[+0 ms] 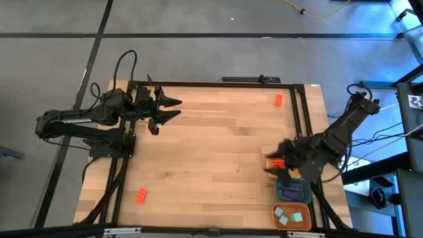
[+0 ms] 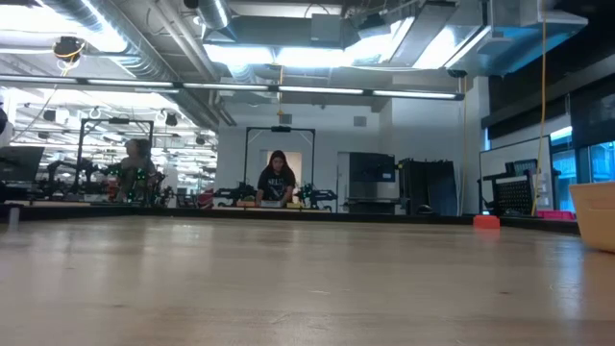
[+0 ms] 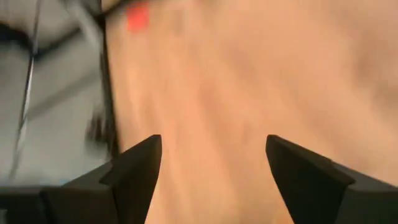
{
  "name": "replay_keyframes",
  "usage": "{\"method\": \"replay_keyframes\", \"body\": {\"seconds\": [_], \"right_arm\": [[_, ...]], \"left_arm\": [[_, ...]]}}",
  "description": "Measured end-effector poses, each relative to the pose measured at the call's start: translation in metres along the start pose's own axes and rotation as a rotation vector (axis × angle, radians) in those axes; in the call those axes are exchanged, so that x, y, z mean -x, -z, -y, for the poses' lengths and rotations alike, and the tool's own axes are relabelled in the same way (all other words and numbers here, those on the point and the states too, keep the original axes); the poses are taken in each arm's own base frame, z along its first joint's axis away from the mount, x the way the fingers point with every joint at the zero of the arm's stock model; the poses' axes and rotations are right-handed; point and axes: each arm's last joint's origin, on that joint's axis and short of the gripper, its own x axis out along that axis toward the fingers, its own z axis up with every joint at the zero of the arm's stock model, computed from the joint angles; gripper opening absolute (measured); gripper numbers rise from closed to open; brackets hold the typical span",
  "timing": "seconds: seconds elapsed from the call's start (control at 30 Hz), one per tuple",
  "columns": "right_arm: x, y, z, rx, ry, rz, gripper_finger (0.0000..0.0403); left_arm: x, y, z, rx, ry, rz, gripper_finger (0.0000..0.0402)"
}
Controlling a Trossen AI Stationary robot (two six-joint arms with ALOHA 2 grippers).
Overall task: Sort & place blocks by color
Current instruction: Put the top orange game piece into the yellow bin
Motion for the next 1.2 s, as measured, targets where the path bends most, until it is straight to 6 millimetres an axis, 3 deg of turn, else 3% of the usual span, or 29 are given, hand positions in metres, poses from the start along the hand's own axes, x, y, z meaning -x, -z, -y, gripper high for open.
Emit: {"method": "replay_keyframes", "body": {"seconds": [0.33,0.67,0.87,1.2], "right_arm": [[-0.012,-0.086,-0.003,0.188,-0.096,0.524,0.0291],[-0.023,-0.14,0.046,0.194,-0.171,0.589,0.0271],[-0.02,-0.154,0.059,0.185,-0.18,0.649,0.0269],[-0.021,-0.155,0.062,0.213,-0.177,0.642,0.0268]], "left_arm": [[0.0,0.0,0.0,0.034,0.016,-0.004,0.0187],[0.0,0.0,0.001,0.026,0.035,-0.01,0.0187],[0.0,0.0,0.001,0.008,0.035,-0.009,0.0187],[0.0,0.002,0.0,0.002,0.028,-0.027,0.0187]]}}
